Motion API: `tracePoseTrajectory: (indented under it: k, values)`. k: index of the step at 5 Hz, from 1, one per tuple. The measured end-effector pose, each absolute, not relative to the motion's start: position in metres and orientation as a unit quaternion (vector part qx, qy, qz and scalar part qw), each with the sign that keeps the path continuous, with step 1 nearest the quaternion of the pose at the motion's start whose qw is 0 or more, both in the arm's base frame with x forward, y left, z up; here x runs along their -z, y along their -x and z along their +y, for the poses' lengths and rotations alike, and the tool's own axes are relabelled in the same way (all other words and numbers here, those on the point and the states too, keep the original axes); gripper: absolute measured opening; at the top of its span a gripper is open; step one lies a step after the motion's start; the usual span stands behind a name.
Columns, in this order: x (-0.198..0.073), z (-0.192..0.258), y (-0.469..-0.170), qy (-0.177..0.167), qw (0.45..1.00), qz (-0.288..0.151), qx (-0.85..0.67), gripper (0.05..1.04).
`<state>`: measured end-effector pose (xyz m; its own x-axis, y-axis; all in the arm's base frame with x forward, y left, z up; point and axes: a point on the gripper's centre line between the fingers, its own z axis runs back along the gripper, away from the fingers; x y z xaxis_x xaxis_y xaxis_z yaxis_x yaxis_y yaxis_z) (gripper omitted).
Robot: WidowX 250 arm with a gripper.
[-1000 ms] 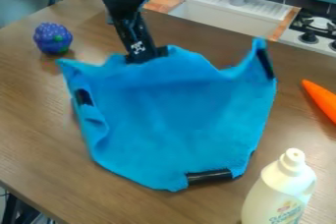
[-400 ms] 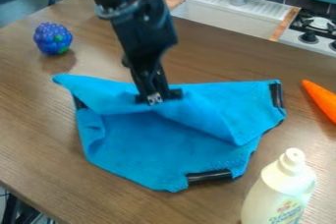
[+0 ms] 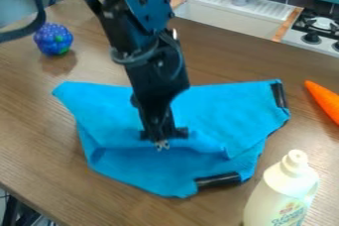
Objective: Fold the blue cloth from top left to bottom right
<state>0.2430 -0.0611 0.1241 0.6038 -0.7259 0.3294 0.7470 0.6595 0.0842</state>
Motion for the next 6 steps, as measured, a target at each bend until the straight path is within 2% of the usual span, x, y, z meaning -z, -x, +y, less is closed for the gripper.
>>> tracePoseTrajectory:
  k: [1,2,3,4,5,6]
  values:
    - [-0.113,-0.068,-0.236,0.045,0.894,-0.151,0.419,0.069]
    - [-0.090,-0.079,-0.227,0.102,0.886,-0.083,0.444,0.215]
    - [-0.084,-0.076,-0.235,0.161,0.885,-0.036,0.435,0.468]
    - [-0.095,-0.066,-0.247,0.195,0.883,-0.010,0.426,0.771]
    - [-0.124,-0.045,-0.258,0.182,0.896,-0.045,0.402,0.990]
    - [-0.175,-0.023,-0.260,0.065,0.911,-0.143,0.382,1.001]
